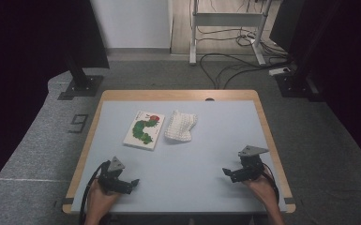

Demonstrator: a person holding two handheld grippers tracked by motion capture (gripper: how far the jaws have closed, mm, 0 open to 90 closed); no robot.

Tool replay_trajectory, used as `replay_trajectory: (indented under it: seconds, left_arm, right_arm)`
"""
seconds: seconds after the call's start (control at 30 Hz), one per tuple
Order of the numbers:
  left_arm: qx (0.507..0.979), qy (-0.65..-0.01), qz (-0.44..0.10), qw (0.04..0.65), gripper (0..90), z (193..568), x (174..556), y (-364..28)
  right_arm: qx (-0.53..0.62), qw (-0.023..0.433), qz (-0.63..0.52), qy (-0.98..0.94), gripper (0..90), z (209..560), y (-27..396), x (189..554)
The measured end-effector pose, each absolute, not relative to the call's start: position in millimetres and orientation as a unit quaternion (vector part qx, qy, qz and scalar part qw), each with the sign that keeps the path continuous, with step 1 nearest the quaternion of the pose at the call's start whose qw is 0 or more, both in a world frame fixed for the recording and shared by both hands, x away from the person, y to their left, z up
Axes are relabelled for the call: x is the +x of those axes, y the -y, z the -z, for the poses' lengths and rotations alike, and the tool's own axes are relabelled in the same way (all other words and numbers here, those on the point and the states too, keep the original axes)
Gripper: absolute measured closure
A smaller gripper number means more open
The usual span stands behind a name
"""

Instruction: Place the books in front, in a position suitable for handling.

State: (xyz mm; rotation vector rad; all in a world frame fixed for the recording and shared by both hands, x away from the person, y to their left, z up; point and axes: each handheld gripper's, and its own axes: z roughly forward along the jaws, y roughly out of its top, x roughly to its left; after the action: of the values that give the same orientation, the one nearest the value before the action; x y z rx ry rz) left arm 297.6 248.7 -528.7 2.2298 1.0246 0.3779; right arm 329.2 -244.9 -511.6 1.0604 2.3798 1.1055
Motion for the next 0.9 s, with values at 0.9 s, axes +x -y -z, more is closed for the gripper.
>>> replay_trajectory:
  seconds: [0.9]
  left_arm:
    - [0.85,-0.391,-0.144,0.323,0.0,529,298,-249]
  right_arm:
    - [0.331,0.136,-0.41,-0.839,2.0,486,182,390]
